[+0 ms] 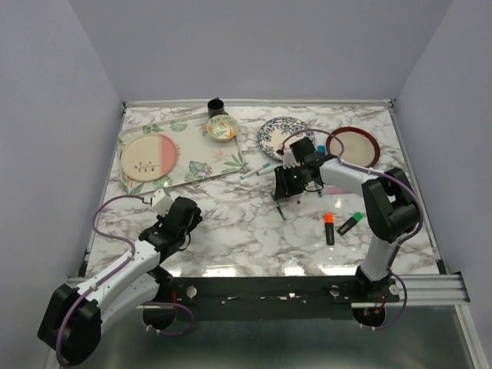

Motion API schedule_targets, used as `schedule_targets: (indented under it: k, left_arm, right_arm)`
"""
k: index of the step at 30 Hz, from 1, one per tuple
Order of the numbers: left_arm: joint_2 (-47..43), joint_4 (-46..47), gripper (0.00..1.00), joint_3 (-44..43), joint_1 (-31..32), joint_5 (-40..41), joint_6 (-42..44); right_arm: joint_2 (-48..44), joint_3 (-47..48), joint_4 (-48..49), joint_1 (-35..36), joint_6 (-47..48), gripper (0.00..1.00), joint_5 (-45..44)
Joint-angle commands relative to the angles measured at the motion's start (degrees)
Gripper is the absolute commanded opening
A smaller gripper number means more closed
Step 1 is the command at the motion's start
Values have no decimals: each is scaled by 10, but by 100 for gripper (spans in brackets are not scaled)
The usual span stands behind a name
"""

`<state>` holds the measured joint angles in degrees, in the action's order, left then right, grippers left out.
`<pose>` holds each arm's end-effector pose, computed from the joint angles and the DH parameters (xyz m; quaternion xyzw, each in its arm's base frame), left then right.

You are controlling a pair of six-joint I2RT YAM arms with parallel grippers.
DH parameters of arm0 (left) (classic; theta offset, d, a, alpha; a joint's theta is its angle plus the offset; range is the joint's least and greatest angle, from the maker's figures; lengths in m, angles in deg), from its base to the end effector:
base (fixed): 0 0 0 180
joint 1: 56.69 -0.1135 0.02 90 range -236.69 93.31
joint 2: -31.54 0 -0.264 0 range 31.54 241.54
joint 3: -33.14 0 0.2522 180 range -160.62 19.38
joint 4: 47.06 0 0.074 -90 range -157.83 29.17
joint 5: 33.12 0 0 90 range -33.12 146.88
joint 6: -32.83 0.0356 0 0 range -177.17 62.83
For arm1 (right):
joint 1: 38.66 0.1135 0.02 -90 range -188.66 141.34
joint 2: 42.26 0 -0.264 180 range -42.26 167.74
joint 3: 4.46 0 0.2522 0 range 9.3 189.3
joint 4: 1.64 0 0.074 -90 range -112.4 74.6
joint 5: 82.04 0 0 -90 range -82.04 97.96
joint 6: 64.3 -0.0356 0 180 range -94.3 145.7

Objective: Open the pen caps

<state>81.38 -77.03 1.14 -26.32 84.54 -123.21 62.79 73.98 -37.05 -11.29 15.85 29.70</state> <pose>0.1470 -0.0670 0.1598 -0.3594 0.8360 -0.1119 0.3992 0.3174 0.1792 0.1609 -0.1902 0.9349 0.2492 0.1666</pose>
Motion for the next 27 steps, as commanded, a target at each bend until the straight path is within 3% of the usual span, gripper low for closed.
schedule_targets:
  k: [1, 3, 5, 8, 14, 21, 24, 27]
  left_arm:
    - [-77, -42, 63, -15, -4, -2, 16]
    - [-113, -45, 69, -23, -4, -15, 29]
    - [-136, -30, 73, -24, -4, -50, 57]
    - [-175, -3, 81, -31, -5, -107, 100]
    - [-173, -22, 91, -127, -5, -176, 202]
    - [-64, -145, 93, -332, -5, -191, 376]
    - [-34, -183, 94, -375, -5, -189, 459]
    - [-30, -183, 95, -356, -4, -150, 520]
  right_arm:
    - [-46, 27, -23, 1, 60, 50, 3]
    - [-62, 46, -50, 1, 98, 58, 39]
    - [-71, 61, -79, 2, 195, 68, 72]
    - [-97, 65, -122, -1, 279, 72, 104]
    - [-170, 36, -168, -18, 401, 74, 108]
    - [-261, -57, -176, -98, 545, 74, 80]
    - [-305, -126, -147, -136, 622, 74, 75]
    - [-316, -167, -128, -154, 708, 75, 58]
